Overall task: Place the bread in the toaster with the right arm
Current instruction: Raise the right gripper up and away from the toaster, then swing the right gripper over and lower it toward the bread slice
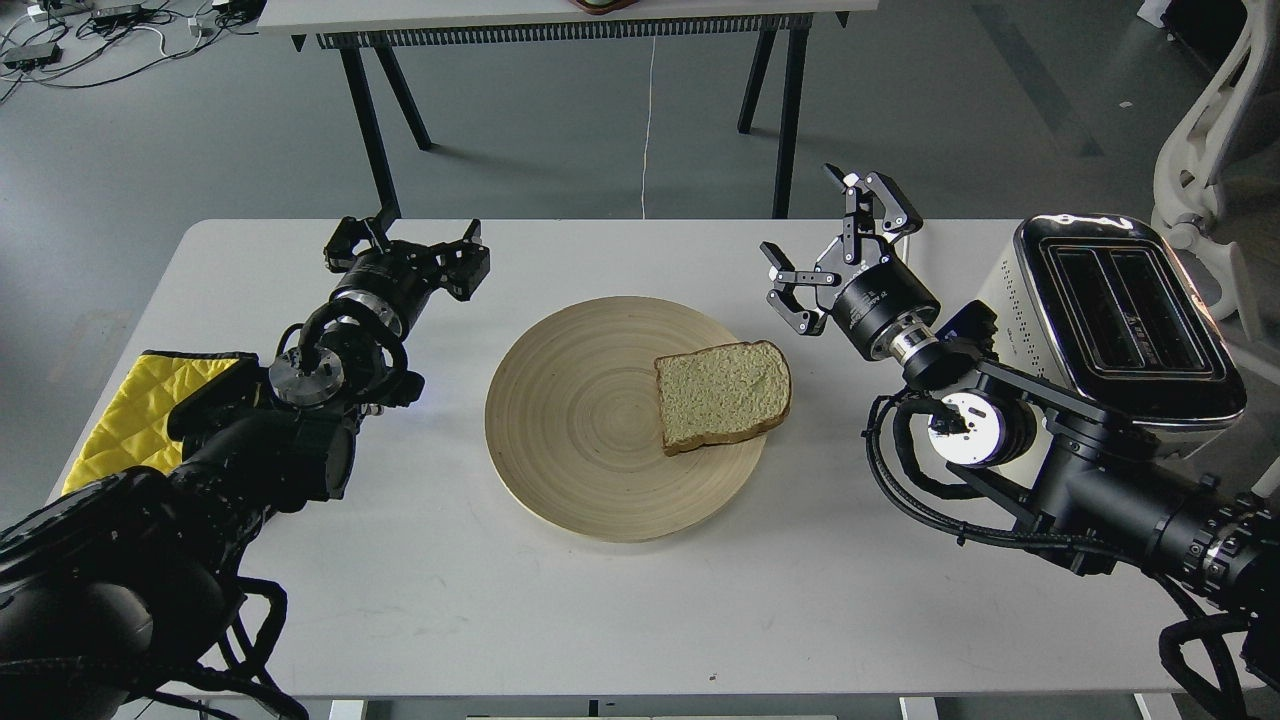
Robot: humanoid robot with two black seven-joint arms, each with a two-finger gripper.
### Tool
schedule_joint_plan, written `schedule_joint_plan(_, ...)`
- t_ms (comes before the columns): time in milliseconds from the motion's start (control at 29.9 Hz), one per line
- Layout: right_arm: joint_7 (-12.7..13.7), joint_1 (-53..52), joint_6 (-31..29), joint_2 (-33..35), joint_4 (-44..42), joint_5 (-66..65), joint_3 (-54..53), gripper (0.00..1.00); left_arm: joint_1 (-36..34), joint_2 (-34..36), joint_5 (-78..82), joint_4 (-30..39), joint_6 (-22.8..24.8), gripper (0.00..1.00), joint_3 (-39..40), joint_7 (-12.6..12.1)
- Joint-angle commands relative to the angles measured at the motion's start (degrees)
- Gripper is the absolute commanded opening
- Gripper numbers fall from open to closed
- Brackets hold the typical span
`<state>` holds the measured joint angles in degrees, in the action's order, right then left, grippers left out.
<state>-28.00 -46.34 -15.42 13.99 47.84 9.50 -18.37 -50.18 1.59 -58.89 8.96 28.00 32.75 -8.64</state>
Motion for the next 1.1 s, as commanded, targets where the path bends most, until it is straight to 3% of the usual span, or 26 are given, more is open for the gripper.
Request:
schedule_joint_plan(0,0.0,-0.1,0.0,0.3,0.1,0.0,0.0,0.99,0.0,0.0,0.0,0.0,0.0,1.00,-0.1,-0.4)
schedule_joint_plan(435,0.0,-1.0,0.1,0.4,0.1,-0.3,0.1,0.99,-0.1,-0.1,0.0,0.0,0.0,1.00,-0.1,-0.2)
schedule_joint_plan(669,0.0,-6.7,0.8,1.7,0.2,-0.4,0.4,0.99,-0.1,-0.1,0.0,0.0,0.0,1.00,-0.1,-0.2)
schedule_joint_plan(836,0.0,-11.9,5.3,5.2,0.9,-7.4,0.8,0.99,-0.1,0.0,0.0,0.0,0.0,1.00,-0.1,-0.2)
schedule_joint_plan(1070,6.4,-17.4,11.9,8.2,1.1,-28.8,0.9,0.99,-0.1,0.0,0.0,0.0,0.0,1.00,-0.1,-0.2)
